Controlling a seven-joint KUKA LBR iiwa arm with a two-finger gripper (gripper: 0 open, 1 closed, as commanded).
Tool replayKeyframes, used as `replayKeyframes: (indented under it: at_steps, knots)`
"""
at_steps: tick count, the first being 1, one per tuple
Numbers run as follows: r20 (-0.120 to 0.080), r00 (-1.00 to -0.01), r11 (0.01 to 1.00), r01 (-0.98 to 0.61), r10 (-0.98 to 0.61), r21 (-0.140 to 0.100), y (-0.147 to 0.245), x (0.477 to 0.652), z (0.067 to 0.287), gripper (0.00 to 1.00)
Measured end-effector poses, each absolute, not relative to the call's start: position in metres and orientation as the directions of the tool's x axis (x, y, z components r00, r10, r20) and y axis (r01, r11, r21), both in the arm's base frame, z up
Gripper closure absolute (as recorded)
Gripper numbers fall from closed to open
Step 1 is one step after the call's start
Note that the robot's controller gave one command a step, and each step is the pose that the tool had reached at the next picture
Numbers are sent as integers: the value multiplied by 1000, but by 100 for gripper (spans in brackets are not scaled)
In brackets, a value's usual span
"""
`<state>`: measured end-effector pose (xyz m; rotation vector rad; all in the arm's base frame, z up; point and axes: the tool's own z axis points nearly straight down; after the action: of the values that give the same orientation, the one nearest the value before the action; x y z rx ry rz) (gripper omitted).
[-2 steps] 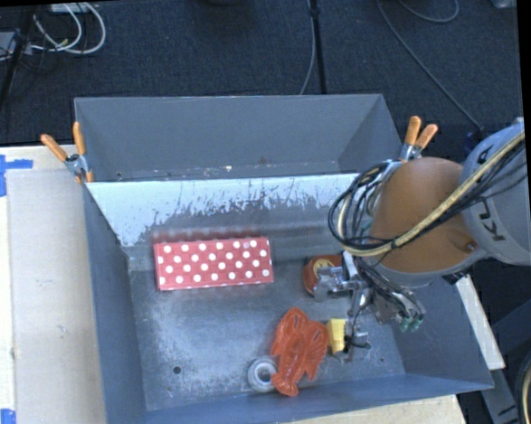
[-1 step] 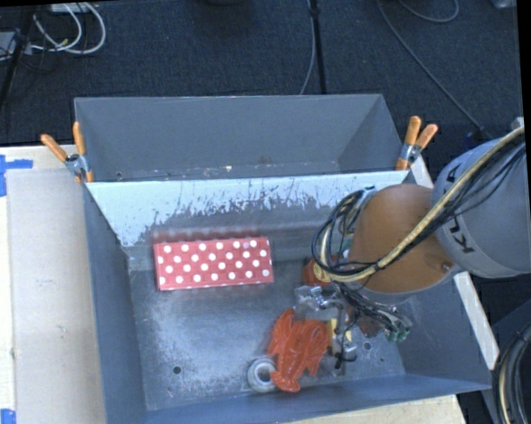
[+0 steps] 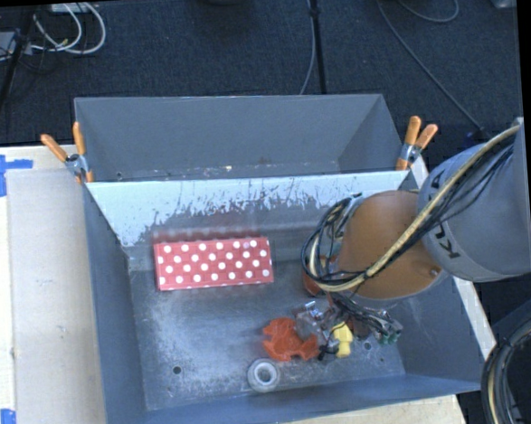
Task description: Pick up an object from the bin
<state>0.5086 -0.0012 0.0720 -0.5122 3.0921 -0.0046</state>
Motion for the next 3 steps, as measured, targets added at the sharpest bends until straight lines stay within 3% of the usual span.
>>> replayKeyframes:
  at_steps: [1,2,3]
  knots:
    - [-7,-946,946,-323,-323,-4,-1,509,72,100]
    - [-5,-633,633,-774,-774,-6,-27,551,165,100]
    - [-5,-634,634,-774,-774,-6,-27,551,165,100]
